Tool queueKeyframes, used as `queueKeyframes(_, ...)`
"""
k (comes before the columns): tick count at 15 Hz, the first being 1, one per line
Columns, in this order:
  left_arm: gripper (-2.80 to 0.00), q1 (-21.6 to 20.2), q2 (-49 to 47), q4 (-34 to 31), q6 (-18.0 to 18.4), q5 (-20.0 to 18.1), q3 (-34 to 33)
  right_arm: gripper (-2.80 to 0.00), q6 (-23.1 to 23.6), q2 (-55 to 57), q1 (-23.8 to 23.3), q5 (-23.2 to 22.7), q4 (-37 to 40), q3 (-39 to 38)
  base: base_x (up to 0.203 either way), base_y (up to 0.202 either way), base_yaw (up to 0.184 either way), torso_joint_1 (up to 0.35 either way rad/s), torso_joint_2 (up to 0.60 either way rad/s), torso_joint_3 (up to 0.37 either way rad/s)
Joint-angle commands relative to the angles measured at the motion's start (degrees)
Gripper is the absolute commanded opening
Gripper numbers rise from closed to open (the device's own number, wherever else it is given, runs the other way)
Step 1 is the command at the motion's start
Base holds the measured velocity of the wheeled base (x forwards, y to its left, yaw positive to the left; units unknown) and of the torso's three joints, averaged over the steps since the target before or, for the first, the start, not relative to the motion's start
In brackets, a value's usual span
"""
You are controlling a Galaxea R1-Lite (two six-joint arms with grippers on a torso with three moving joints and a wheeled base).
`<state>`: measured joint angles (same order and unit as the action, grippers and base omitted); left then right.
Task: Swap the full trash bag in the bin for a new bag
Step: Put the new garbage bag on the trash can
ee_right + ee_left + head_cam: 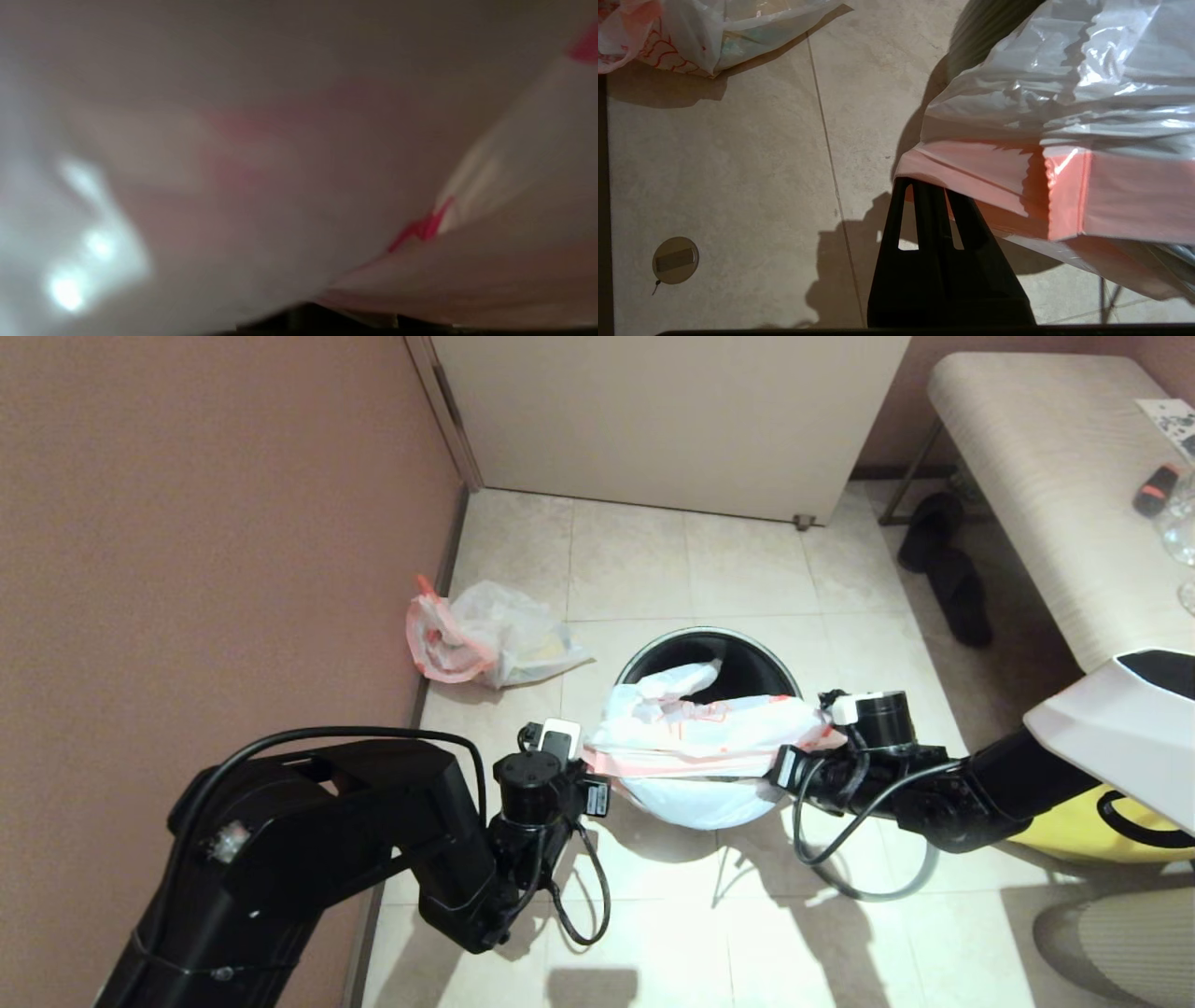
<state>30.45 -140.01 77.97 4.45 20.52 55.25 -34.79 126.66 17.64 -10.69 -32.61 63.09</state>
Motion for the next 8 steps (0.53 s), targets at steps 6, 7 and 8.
queueKeyframes(6,-2.8,0.4,4.22,0.16,-0.32,0.14,-0.93,-2.8,2.81,0.18,1.7,0.17,2.31,-0.25,0.0,0.0,0.0,0.0,0.0,0.0)
queueKeyframes(7,-2.8,0.4,4.28,0.05,-0.32,0.14,-1.02,-2.8,3.23,0.25,1.91,0.21,2.46,-0.3,0.0,0.0,0.0,0.0,0.0,0.0)
queueKeyframes(8,-2.8,0.4,3.86,-0.23,-0.32,0.14,-1.02,-2.8,3.61,0.2,2.26,0.35,3.15,-0.29,0.0,0.0,0.0,0.0,0.0,0.0)
